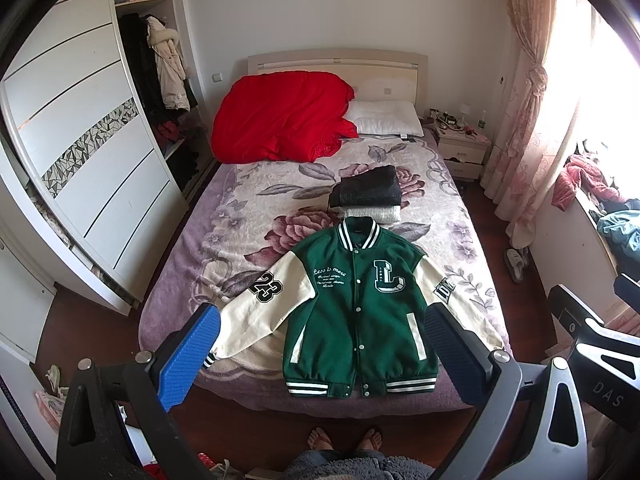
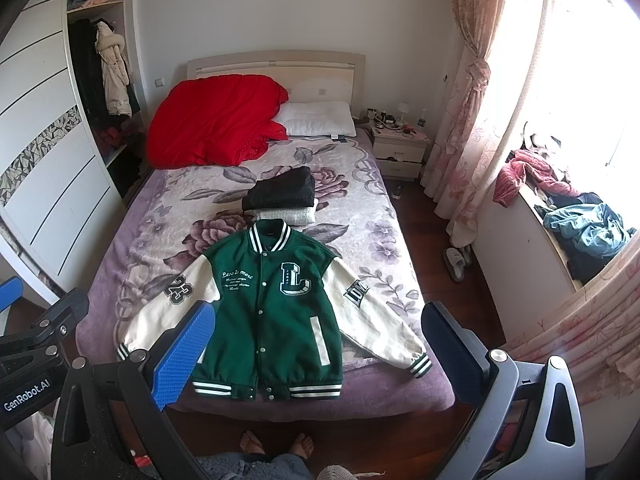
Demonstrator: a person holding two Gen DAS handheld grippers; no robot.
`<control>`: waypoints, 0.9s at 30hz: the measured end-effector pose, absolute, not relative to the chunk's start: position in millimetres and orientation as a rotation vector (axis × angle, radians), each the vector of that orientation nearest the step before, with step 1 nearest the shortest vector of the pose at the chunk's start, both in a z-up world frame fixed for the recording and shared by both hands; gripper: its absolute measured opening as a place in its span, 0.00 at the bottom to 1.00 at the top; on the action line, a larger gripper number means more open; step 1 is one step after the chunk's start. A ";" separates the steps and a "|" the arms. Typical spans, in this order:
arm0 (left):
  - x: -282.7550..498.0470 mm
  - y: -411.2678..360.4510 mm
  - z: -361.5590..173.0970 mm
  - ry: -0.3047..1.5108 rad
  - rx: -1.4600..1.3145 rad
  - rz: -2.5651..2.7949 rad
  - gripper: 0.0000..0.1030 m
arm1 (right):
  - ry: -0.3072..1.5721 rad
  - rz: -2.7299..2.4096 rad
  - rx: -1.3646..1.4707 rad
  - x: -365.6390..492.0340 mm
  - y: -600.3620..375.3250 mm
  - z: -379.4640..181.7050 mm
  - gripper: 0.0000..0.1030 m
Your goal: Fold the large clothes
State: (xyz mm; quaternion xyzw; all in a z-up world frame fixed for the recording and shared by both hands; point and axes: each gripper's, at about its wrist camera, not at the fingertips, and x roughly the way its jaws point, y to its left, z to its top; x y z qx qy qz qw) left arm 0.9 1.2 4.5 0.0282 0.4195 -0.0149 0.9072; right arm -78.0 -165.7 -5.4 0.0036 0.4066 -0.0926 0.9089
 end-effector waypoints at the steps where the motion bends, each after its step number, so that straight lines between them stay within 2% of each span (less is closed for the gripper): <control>1: 0.4 1.0 4.0 0.865 0.059 -0.030 1.00 | 0.839 -0.190 0.006 -77.9 -166.6 -6.0 1.00; 27: 5.7 2.5 4.7 0.866 0.054 -0.028 1.00 | 0.839 -0.188 0.004 -76.6 -165.6 -6.1 1.00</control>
